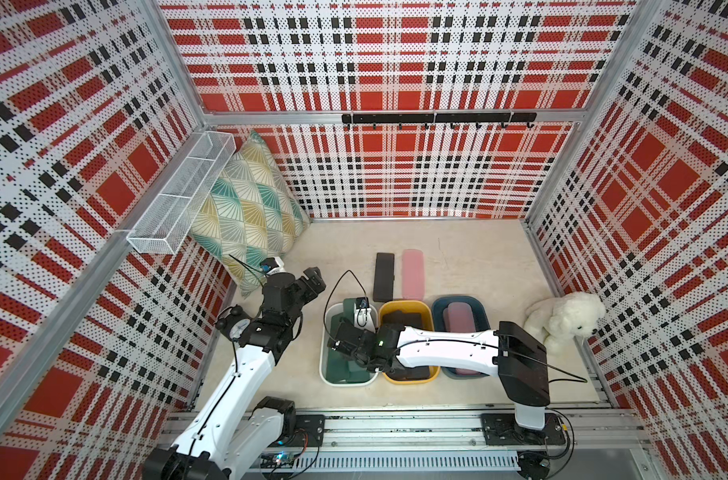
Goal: Place the pencil cases by color into the storage box
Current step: Place the pencil case at the storage box.
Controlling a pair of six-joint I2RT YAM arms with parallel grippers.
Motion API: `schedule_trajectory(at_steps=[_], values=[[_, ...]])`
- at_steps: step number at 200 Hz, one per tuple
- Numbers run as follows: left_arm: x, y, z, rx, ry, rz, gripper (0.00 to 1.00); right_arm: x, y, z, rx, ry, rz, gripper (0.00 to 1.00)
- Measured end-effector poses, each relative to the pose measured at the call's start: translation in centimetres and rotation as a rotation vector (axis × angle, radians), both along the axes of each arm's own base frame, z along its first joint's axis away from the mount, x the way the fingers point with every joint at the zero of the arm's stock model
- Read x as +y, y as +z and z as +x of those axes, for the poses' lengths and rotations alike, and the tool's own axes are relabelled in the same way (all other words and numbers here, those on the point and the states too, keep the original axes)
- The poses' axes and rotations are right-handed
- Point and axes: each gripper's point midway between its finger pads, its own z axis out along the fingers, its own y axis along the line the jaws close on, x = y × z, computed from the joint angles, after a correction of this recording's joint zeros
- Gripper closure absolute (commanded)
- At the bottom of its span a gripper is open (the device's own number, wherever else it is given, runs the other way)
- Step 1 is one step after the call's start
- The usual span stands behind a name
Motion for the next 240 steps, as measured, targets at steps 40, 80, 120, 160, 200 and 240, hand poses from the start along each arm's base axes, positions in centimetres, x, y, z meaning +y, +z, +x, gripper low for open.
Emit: schedule_trajectory(at_steps=[40, 80, 120, 160, 200, 240], values=[[-0.2, 0.0, 0.0, 0.0, -0.005, 0.0, 0.06, -0.2, -0.5, -0.4, 0.005, -0.022, 0.001, 0.39], [-0.2, 0.0, 0.0, 0.001, -0.005, 0.0, 0.06, -0.6, -1.4, -0.9, 0.016, -0.034, -0.013, 0.39], [-0.2, 0.0, 0.0, 0.001, -0.007, 0.0, 0.06, -0.4, -1.6, -1.2, 0.023, -0.038, -0.005, 0.38], [-0.4, -0.1, 0.0, 0.003, -0.012, 0.001, 0.06, -0.4, -2.2, -1.1, 0.026, -0.044, -0.015, 0.38], [-0.6, -0.3, 0.0, 0.01, -0.017, 0.002, 0.06, -0.5, -3.4, -1.2, 0.033, -0.044, -0.041, 0.32], [-0.6, -0.3, 0.0, 0.01, -0.018, 0.002, 0.06, -0.5, -3.8, -1.2, 0.034, -0.041, -0.049, 0.22]])
